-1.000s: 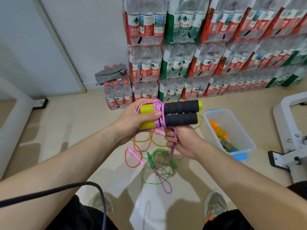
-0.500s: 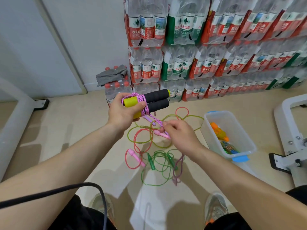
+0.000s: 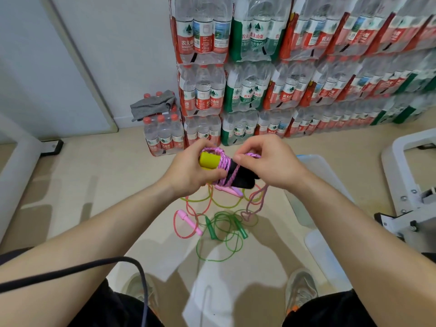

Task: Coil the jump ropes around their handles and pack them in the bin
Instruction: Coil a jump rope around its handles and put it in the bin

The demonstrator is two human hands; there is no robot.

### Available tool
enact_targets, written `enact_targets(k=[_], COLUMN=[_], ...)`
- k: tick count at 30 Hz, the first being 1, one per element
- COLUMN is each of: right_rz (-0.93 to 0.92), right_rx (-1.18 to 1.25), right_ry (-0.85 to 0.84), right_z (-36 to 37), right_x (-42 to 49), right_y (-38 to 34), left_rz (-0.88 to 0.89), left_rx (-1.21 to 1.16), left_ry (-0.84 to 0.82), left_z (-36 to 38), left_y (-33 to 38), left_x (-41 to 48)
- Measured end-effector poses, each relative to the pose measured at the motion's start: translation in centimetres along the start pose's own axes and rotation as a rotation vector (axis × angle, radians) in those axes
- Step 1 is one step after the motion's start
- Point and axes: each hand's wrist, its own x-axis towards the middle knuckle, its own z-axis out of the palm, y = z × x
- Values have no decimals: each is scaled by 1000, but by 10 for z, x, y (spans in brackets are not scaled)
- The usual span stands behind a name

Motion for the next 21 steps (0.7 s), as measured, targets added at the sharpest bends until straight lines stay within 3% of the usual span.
enact_targets(k=[4,8,14,17,21], right_rz=[34,118,143,193,503], right_rx=[261,405,394,658,1154], right_ry=[-30,-170,-310,-294,-234], right_z=[-8,-9,-10,7,35], right_x=[3,2,0,-5,-18], right_y=[12,23,25,24,30], left_rz=[73,100,61,-47,-135], left_rx=[-86,-189,-334,-530,-682], left_ry=[-189,-343,-459,-484,-401], left_z=[-4,-16,-24,-29,-27], left_y=[15,19,24,20,13], left_x=[-4,-3,-6,-6,-9])
